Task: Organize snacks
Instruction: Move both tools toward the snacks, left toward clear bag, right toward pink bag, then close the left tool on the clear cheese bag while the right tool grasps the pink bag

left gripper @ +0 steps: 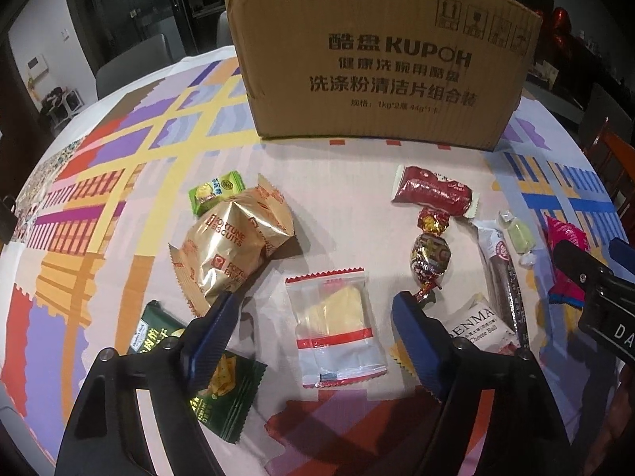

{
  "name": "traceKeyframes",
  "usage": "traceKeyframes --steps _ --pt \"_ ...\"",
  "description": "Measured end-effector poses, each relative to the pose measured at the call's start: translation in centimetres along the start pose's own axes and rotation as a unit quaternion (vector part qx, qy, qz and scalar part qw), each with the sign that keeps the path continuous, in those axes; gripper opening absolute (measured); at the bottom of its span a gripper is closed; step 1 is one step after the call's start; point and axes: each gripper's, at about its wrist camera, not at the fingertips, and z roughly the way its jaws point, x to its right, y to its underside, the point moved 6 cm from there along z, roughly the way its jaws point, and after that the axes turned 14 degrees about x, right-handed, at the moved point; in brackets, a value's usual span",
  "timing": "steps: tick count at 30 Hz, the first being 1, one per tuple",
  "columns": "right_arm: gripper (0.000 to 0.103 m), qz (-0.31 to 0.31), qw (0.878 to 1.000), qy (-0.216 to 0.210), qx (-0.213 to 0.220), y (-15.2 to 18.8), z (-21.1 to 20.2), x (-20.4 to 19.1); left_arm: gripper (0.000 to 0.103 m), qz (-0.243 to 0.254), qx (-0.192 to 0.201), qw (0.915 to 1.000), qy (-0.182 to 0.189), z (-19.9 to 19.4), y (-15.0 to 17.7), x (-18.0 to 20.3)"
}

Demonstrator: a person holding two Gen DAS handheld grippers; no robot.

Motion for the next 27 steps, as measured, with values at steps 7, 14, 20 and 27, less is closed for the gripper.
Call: traceKeyframes --steps 7,14,20,27 --pt "0.084 0.002 1.0 -0.002 -0.013 0.5 1.0 -0.1 0.064 0.0 -0.005 0.9999 0.01 0.4 0.4 0.2" --pt "0.067 0.015 0.999 -0.005 -0.035 1.5 1.9 0.3 0.045 -0.004 -0.004 0.9995 0.03 0.3 0.3 0.8" --pt "0.052 0.022 0.999 -0.011 -0.039 1.7 2.0 0.4 0.038 0.006 -0.001 0.9994 0.033 0.1 0.2 1.3" --pt "0.048 0.033 0.999 -0.017 -0.037 1.7 1.8 0.8 0.035 0.018 -0.004 0.9994 0.029 0.0 0.2 1.3"
